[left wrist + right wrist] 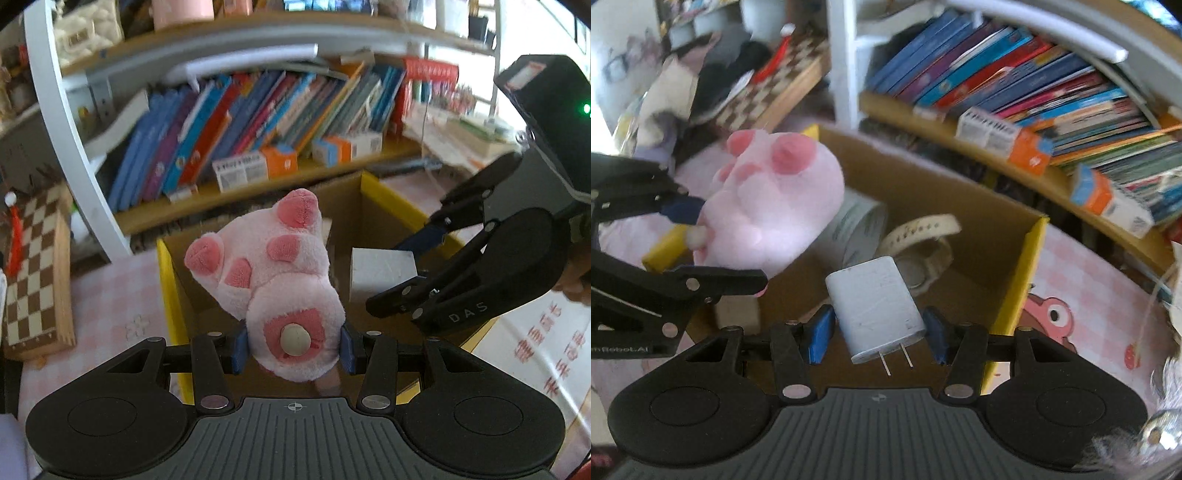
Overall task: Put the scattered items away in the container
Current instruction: 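Carry the pig with the left tool while the right tool carries the plug to the box, then open the left tool to drop the pig while the right tool drops the plug into the box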
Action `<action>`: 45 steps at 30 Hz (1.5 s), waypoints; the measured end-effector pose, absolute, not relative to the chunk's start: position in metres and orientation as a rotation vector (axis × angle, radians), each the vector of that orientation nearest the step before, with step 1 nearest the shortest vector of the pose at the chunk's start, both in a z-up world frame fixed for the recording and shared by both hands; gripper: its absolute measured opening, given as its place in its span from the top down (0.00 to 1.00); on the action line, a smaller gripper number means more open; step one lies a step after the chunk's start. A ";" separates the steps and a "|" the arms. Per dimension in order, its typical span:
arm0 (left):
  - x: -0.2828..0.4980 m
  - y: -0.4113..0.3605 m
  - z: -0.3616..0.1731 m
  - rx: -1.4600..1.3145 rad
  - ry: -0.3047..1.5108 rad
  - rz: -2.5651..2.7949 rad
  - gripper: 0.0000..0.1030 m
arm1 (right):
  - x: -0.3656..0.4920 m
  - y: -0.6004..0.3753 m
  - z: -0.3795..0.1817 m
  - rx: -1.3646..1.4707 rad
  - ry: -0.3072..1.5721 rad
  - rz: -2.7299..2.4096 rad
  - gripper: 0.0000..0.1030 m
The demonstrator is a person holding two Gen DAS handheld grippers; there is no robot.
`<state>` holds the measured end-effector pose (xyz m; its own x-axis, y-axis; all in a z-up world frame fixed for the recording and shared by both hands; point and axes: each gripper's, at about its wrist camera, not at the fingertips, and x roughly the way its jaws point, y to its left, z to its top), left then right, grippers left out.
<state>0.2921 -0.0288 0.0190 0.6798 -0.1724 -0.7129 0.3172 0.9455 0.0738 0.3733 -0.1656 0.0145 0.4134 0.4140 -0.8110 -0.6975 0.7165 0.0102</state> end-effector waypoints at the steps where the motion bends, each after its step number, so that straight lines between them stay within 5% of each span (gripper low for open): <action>1: 0.294 -0.029 0.016 0.195 0.794 -0.275 0.56 | 0.375 -0.164 0.011 -0.366 0.914 0.732 0.51; 21: 0.314 -0.032 -0.002 0.164 0.950 -0.319 0.45 | 0.401 -0.142 -0.015 -0.421 1.021 0.880 0.51; 27: 0.308 -0.032 0.009 0.181 0.896 -0.298 0.38 | 0.400 -0.147 -0.008 -0.386 1.002 0.863 0.48; 45: 0.239 -0.025 0.077 0.160 0.637 -0.296 0.36 | 0.330 -0.178 0.078 -0.279 0.744 0.804 0.44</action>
<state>0.2391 -0.0247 0.0767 0.7635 -0.2228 -0.6061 0.3202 0.9457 0.0557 0.3297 -0.1776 0.0784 0.4614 0.5498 -0.6963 -0.7366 0.6749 0.0449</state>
